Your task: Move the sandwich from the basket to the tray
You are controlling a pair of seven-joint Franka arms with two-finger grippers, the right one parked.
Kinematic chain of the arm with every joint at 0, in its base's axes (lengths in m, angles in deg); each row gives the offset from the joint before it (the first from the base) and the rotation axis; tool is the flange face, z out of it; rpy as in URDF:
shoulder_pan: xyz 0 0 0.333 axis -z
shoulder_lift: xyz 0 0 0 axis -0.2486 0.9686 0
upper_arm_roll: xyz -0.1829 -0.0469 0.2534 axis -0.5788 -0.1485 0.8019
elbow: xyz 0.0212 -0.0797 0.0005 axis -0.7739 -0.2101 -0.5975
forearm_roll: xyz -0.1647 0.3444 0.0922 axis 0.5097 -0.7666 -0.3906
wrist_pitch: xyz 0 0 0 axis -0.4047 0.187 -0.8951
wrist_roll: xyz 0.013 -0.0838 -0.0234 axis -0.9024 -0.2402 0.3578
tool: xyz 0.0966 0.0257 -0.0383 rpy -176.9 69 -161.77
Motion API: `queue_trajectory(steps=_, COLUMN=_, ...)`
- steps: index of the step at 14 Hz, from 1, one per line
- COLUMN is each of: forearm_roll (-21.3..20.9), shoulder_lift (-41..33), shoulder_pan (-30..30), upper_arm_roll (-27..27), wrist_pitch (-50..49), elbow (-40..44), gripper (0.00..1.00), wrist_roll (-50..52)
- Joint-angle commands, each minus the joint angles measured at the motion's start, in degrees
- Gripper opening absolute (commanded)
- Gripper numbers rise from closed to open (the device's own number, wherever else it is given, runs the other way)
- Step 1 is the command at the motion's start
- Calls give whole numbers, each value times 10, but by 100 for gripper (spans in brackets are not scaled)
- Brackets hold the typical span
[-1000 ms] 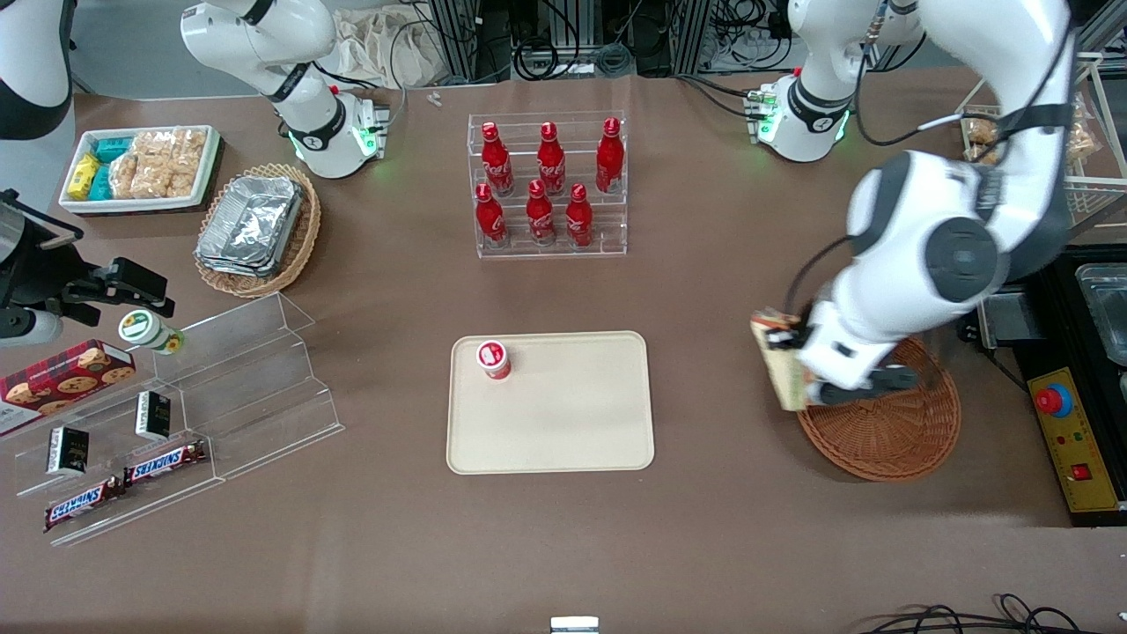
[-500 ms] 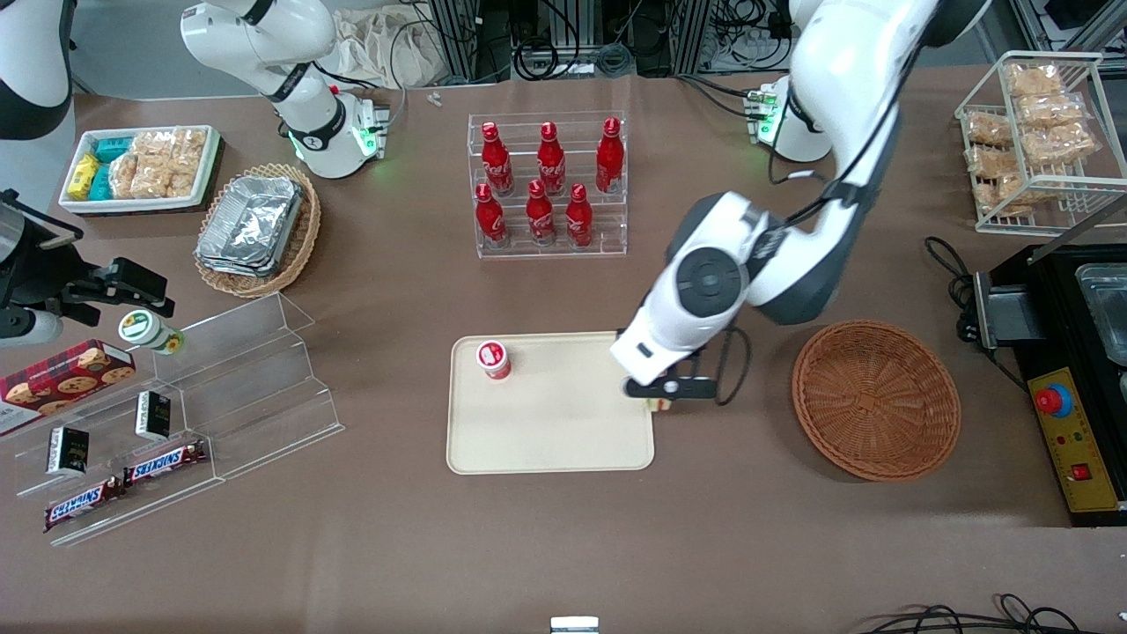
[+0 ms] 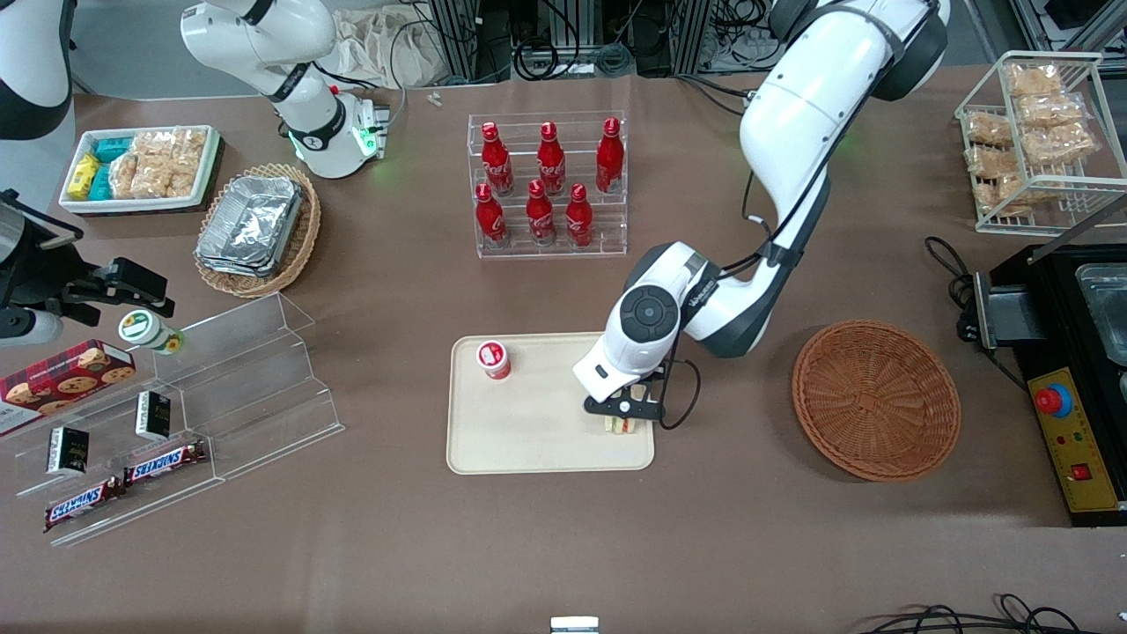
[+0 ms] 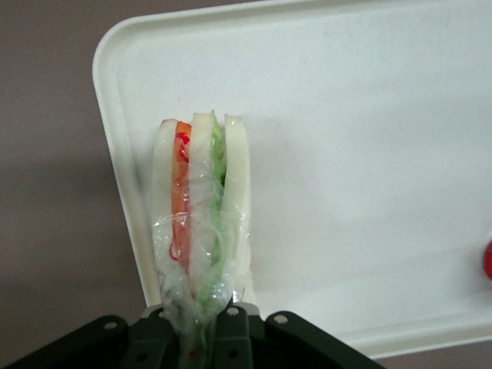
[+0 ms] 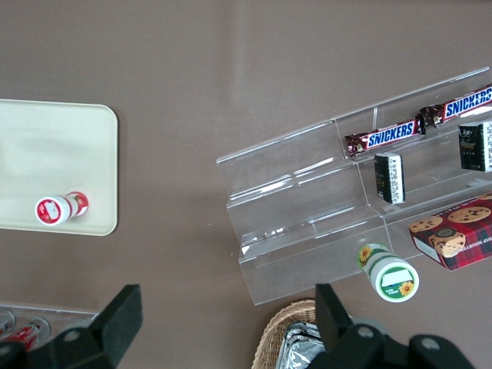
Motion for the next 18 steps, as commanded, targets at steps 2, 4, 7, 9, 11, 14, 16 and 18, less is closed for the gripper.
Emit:
queue_trajectory(steps=2, forearm_roll=-25, shoulder_lift=14, shoulder_pan=9, upper_arm_roll=5, wrist_pitch=-1, elbow=23, gripper=75, wrist_roll=12)
queue_trajectory(steps=4, forearm_roll=-38, shoulder_lift=-3, shoulder_pan=9, upper_arm_roll=7, wrist_pitch=0, elbow=24, gripper=100, wrist_roll=9)
queue_trajectory(steps=7, forearm_roll=-66, shoulder_lift=-49, shoulder_pan=1, upper_arm_roll=8, wrist_pitch=-6, elbow=20, gripper=100, wrist_roll=13)
queue_trajectory(steps=9, forearm_roll=-60, shoulder_lift=-87, shoulder_pan=-15, upper_arm_roll=16, wrist_pitch=-41, elbow=19, gripper=100, wrist_roll=22)
queue_trajectory(steps=11, forearm_roll=-54, shoulder_lift=-138, shoulder_pan=-30, upper_arm_roll=16, wrist_pitch=-102, elbow=18, gripper=100, wrist_roll=22)
queue_trajectory(steps=14, forearm_roll=6, shoulder_lift=-219, shoulder_pan=-111, upper_arm_roll=13, wrist_pitch=-165, elbow=23, gripper=100, wrist_roll=9)
queue_trajectory(steps=16, forearm_roll=21, shoulder_lift=-261, shoulder_pan=-151, upper_arm_roll=14, wrist_pitch=-209, elbow=23, gripper=100, wrist_roll=-60)
queue_trajectory(steps=18, forearm_roll=42, shoulder_lift=-288, shoulder_pan=-187, upper_arm_roll=15, wrist_pitch=-272, elbow=23, gripper=100, wrist_roll=-144)
